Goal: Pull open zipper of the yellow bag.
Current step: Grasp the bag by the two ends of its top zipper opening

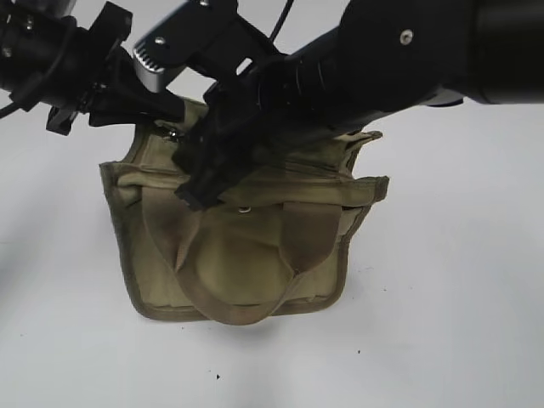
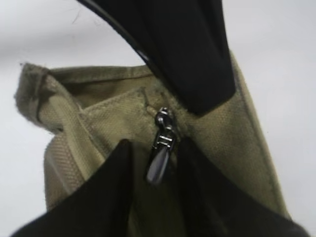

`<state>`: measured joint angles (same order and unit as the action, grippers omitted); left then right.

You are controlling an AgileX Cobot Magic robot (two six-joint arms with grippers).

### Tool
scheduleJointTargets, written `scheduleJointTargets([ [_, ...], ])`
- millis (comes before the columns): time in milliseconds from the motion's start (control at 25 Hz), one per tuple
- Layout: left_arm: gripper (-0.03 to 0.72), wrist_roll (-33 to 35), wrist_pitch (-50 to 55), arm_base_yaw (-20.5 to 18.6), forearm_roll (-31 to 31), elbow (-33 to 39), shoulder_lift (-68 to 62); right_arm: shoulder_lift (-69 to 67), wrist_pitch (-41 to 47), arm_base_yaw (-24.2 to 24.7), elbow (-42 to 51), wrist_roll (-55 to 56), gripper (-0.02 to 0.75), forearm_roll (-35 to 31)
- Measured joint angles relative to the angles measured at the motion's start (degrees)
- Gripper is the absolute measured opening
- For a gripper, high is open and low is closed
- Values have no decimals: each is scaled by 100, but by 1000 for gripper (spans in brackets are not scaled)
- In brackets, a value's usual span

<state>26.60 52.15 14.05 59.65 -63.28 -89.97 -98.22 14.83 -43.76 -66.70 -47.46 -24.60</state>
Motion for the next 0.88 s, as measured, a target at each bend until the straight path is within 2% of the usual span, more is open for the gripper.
scheduleJointTargets([
  [160, 12, 0, 36, 0, 0, 0, 0, -57, -24, 0, -2, 13, 111, 6],
  [240, 12, 4, 37, 0, 5, 0, -5, -62, -29, 6, -2, 13, 80, 6],
  [560, 12, 4, 117, 0, 7, 11, -5, 4, 371, 17, -31, 55, 80, 142],
  [720, 12, 4, 200, 2, 95, 16, 6, 222, 931, 177, -31, 712, 80, 649],
  [880, 12, 4, 190, 2, 178, 16, 16, 504, 1871, 580, -31, 1418, 80, 1242],
])
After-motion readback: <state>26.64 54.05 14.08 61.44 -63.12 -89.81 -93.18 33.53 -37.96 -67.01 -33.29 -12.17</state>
